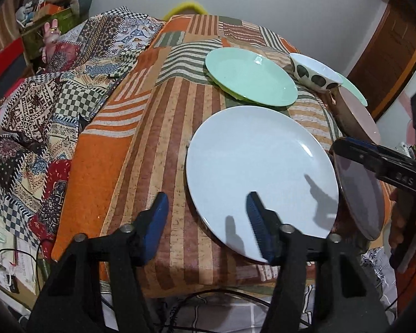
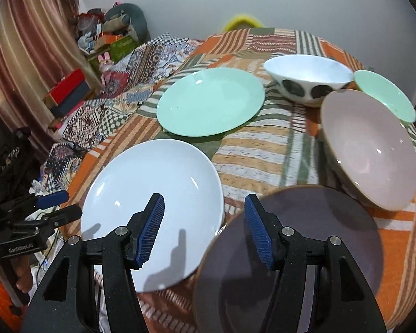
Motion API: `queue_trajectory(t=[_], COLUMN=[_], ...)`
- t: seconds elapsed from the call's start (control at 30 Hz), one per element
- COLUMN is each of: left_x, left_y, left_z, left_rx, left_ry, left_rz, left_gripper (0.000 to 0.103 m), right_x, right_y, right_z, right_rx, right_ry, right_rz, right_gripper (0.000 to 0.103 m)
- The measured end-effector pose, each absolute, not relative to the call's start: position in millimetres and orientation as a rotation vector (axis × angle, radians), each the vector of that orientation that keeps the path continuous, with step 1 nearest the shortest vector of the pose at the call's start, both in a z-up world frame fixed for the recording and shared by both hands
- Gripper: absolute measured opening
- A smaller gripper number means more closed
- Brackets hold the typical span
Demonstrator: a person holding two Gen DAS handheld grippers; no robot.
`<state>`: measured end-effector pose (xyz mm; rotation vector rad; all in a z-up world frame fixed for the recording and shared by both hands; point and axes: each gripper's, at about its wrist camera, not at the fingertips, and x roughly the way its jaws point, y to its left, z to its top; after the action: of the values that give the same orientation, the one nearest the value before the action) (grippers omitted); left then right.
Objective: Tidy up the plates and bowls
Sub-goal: 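Close the left gripper on the white plate rim while the right gripper grips it too, then carry the white plate with both grippers onto the purple plate and open them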
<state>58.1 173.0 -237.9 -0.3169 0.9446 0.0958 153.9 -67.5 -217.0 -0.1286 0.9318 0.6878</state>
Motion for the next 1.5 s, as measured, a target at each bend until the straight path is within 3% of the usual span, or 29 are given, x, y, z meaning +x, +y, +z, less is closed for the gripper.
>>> queue_trajectory(t=[0.13, 0.4, 0.87, 1.5], left_x=[59.6, 61.8, 61.1, 55.7], left_y=[177.5, 184.8, 200.6, 200.6], left_z=[-245.8, -264.5, -267.5, -252.7], left_rx=[-0.357, -0.415, -0.454, -0.395], left_ry=[0.956, 0.994, 0.993, 0.966], left_rz=[0.069, 0.048, 0.073, 0.141], left_gripper=[0.04, 0.027, 0.021, 0.021], right_x=[163.8, 172.4, 165.2, 147.2], right_y=[-61.7, -53.0, -46.9, -42.0], right_z=[-227.0, -241.4, -242.6, -239.9], right_rx=[-0.129, -0.183, -0.184, -0.168], right_ry=[0.977, 1.031, 1.051, 1.028], right_rz=[0.7, 0.699, 0.725, 0.736], right_gripper=[0.056, 0.032, 0.032, 0.031])
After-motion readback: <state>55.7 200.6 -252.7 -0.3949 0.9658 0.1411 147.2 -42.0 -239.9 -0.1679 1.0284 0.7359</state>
